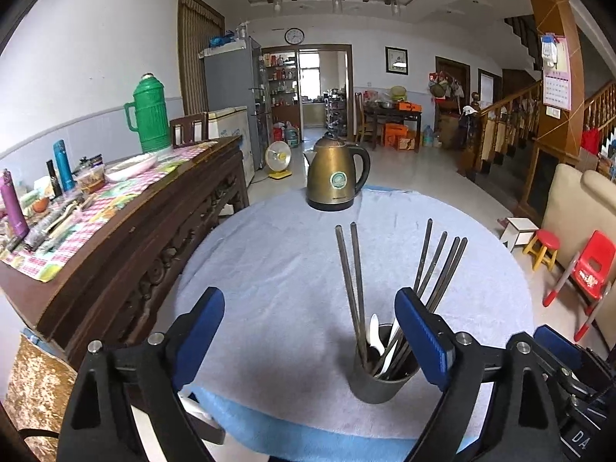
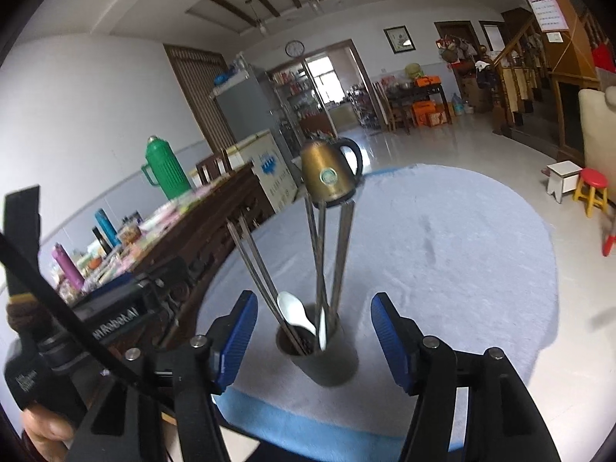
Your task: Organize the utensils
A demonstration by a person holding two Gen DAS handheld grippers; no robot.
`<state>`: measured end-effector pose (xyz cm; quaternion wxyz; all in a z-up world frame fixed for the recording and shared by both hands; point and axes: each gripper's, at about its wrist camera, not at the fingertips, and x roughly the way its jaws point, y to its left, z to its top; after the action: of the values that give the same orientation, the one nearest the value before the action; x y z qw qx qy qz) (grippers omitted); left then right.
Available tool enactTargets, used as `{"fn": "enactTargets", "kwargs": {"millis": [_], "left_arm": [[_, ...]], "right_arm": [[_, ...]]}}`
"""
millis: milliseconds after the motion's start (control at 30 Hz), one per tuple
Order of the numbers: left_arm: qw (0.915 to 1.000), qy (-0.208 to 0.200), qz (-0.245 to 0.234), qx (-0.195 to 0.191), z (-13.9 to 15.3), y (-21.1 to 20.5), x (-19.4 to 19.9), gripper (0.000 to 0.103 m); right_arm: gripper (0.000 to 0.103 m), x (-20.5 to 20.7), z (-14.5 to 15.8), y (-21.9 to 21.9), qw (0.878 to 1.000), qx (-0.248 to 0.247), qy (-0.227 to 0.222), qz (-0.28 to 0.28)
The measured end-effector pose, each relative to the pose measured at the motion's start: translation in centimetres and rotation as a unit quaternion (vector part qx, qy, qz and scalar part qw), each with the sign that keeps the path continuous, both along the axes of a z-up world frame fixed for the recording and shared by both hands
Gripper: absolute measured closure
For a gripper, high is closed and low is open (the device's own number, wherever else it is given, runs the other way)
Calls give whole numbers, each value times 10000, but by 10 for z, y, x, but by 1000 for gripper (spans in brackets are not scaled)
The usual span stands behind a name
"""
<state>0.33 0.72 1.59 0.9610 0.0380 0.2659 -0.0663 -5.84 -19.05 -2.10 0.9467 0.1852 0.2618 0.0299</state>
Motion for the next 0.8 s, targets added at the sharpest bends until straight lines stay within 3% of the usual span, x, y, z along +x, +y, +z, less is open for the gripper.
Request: {"fn": "enactTargets", "kwargs": {"millis": [367, 600, 800], "left_arm": [[9985, -310, 400, 204, 15, 15, -35, 7], [9987, -70, 414, 300, 15, 22, -39, 7], [9986, -119, 407, 324, 15, 27, -48, 7]], "right_arm": [[31, -43, 13, 2, 9996, -264, 101, 14], [31, -49, 16, 5, 9996, -248, 151, -43], [30, -56, 23, 16, 9991, -414, 109, -5]]}}
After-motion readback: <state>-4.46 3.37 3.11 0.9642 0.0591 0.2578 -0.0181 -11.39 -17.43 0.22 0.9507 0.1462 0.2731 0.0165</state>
